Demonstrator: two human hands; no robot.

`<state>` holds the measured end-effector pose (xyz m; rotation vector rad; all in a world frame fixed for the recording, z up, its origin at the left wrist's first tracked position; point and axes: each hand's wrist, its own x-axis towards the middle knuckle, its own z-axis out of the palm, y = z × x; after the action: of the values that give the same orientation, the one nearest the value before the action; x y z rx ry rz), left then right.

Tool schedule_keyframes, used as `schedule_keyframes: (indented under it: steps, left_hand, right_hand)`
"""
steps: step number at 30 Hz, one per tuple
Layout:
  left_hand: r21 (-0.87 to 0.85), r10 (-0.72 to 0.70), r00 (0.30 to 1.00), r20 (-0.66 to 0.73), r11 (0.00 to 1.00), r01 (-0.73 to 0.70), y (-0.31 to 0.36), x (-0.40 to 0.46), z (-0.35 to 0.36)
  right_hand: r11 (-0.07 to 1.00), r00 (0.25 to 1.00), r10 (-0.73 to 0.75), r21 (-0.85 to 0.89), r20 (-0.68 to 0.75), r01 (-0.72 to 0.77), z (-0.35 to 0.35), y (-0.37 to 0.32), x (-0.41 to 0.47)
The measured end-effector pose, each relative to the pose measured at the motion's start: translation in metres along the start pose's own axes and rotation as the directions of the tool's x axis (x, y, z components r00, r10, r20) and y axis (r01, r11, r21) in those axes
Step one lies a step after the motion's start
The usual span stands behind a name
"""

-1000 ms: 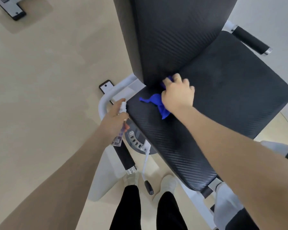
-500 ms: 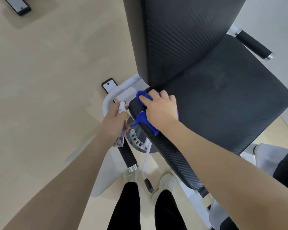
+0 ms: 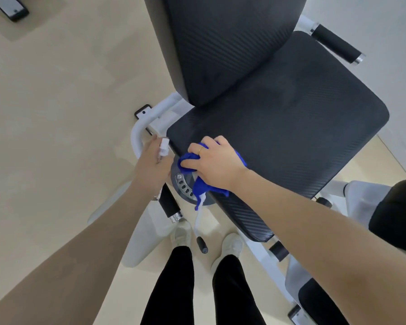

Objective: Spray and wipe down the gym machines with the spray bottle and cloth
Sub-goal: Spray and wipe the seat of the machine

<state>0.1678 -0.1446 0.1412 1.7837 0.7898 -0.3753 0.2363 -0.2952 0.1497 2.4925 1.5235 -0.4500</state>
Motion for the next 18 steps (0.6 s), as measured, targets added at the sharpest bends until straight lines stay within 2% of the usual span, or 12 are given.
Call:
schedule_keyframes:
  steps: [4, 9, 12, 14, 18]
  left_hand:
    - [0.036, 0.088, 0.995, -0.054, 0.996, -0.086, -0.001, -0.007, 0.006]
    - [0.177, 0.214, 0.976, 0.026, 0.96, -0.215, 0.014, -0.029, 0.022]
    - [0.201, 0.278, 0.959, 0.052, 0.938, -0.282, 0.019, -0.038, 0.028]
    - [0.205, 0.308, 0.949, 0.062, 0.927, -0.314, 0.018, -0.04, 0.031]
    - [0.249, 0.306, 0.951, 0.037, 0.919, -0.305, 0.02, -0.03, 0.032]
  right_hand:
    - [0.997, 0.996, -0.029, 0.065, -0.089, 0.035, 0.014, 0.0, -0.038]
    - [0.981, 0.99, -0.141, 0.136, 0.01, 0.138, 0.022, 0.001, -0.116]
    - [0.982, 0.987, -0.159, 0.096, -0.025, 0.161, 0.023, 0.0, -0.118]
    - [0.995, 0.992, -0.077, 0.056, -0.098, 0.083, 0.023, -0.002, -0.094]
    - [0.984, 0.976, 0.129, 0.147, -0.178, -0.104, 0.022, -0.003, -0.059]
